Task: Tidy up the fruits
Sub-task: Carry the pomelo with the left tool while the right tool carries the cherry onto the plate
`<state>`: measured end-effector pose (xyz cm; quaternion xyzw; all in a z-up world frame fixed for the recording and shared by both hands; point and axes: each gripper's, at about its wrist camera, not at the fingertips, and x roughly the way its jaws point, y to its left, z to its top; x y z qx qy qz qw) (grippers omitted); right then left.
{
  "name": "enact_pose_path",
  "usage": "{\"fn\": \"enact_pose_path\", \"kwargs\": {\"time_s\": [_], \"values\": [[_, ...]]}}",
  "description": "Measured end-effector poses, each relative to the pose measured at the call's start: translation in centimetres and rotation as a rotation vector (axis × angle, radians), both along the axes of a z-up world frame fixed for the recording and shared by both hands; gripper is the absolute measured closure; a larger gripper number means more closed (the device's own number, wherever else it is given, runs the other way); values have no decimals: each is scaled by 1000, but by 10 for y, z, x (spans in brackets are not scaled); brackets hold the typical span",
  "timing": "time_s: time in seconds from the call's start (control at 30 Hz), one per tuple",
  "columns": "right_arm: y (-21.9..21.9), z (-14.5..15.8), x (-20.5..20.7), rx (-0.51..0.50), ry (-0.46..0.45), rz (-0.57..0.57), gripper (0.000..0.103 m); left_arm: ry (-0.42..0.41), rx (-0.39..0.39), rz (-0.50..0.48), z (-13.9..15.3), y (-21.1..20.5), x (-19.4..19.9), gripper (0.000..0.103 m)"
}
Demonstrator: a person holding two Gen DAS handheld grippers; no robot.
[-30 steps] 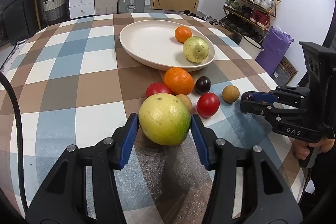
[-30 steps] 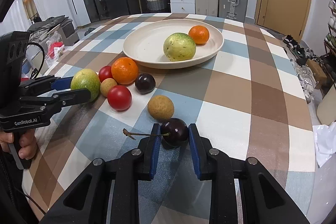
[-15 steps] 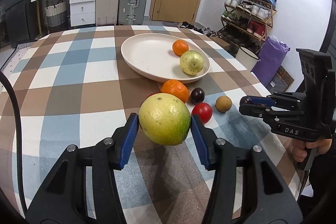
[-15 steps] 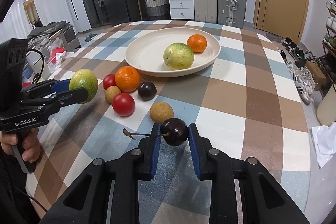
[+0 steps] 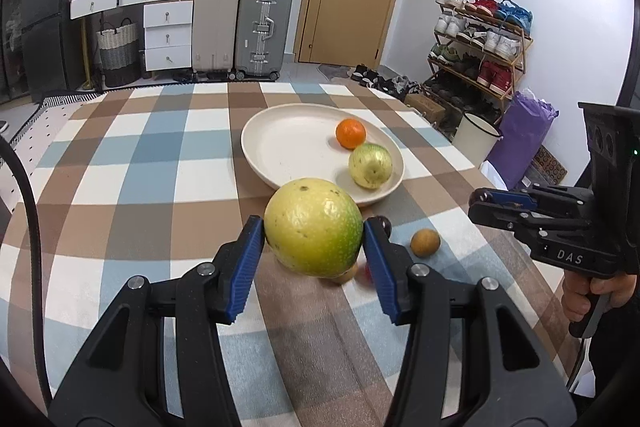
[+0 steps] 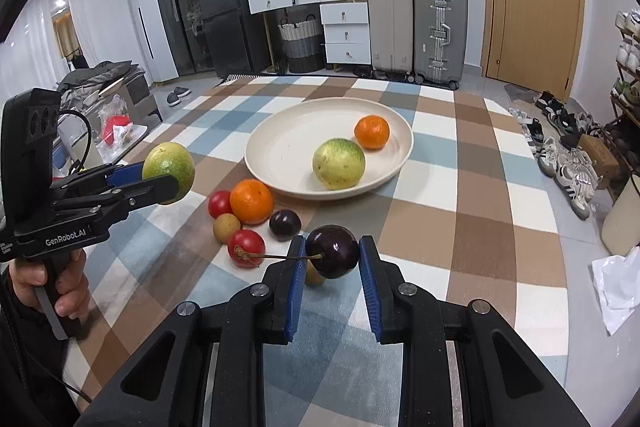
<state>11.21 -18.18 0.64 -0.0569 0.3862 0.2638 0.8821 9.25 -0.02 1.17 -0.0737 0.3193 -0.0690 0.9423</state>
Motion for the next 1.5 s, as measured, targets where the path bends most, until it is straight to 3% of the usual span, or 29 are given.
{"fn": "enact_pose_path", "kwargs": {"time_s": [0.77, 1.5], "values": [[10, 33, 39, 65, -37, 7, 76, -58, 50, 32, 33, -13, 52, 55], [15, 11, 101, 96, 17, -46, 76, -5, 36, 45, -2, -7, 119, 55]]}}
